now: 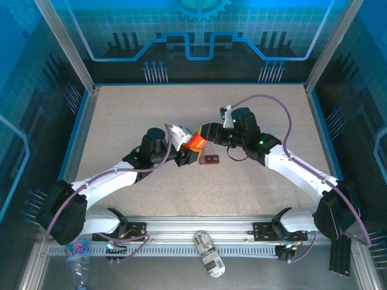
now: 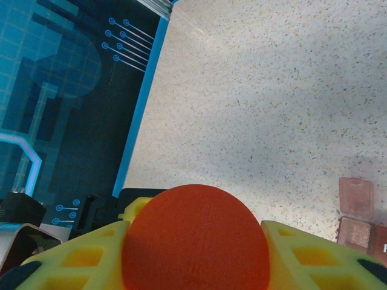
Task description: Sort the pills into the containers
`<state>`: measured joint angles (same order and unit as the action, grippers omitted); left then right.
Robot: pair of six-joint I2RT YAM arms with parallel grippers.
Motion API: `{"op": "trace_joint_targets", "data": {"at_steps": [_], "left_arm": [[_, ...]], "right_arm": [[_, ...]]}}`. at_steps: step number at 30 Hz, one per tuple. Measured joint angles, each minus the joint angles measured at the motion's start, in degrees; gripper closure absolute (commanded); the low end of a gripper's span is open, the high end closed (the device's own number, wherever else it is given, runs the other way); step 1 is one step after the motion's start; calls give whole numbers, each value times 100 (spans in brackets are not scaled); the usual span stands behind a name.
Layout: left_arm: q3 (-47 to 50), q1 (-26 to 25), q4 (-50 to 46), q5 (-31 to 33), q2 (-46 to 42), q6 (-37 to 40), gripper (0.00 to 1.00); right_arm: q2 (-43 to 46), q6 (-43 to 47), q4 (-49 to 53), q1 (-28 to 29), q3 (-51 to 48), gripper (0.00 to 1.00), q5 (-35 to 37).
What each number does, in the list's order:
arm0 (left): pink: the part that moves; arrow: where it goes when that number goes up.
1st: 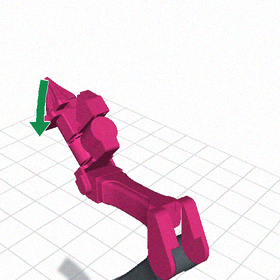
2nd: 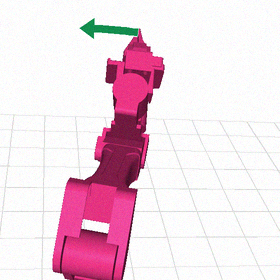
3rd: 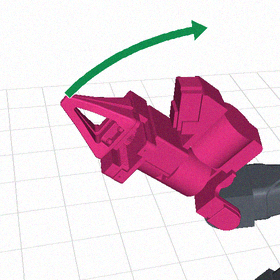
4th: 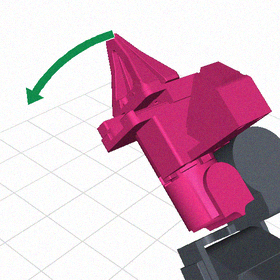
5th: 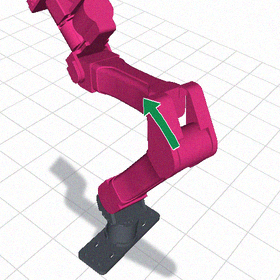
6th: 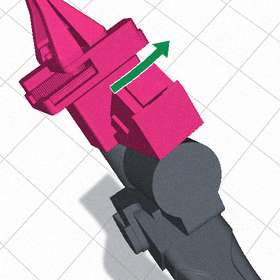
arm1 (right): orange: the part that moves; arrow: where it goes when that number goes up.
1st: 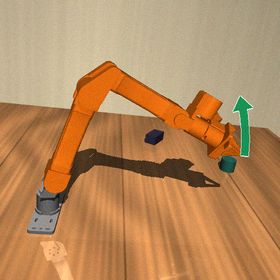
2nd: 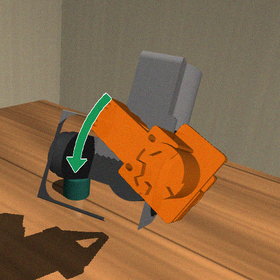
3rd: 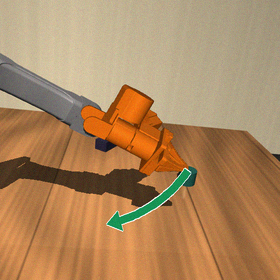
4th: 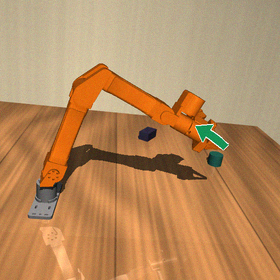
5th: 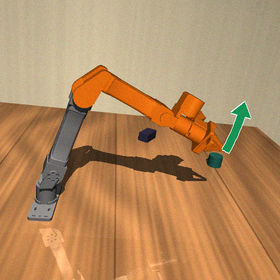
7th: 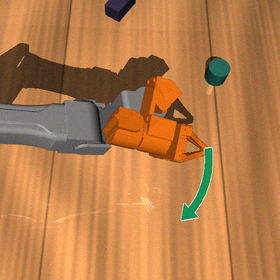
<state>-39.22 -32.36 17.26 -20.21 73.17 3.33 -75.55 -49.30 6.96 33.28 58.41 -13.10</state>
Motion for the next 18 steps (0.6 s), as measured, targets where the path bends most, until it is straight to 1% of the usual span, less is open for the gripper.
{"op": "trace_joint_targets", "data": {"at_steps": [3,5,9,11,14,16,18], "left_arm": [[0,0,24,0,0,-4,100],[0,0,42,-4,-7,-4,100],[0,0,107,-33,-76,0,100],[0,0,109,-66,-101,4,100],[0,-7,103,-105,-103,-2,100],[0,0,144,-107,-109,0,100],[0,0,151,-103,-114,0,100]], "right_arm": [[22,28,-269,-68,-131,58,-162],[33,208,-492,-149,-225,57,-422],[33,1268,-627,-299,-214,53,-1003],[33,1770,-664,-354,-205,46,-1224],[33,2074,-658,-452,-208,27,-1438],[66,2009,-662,-542,-249,22,-1443],[181,1670,-688,-619,-343,20,-1423]]}}
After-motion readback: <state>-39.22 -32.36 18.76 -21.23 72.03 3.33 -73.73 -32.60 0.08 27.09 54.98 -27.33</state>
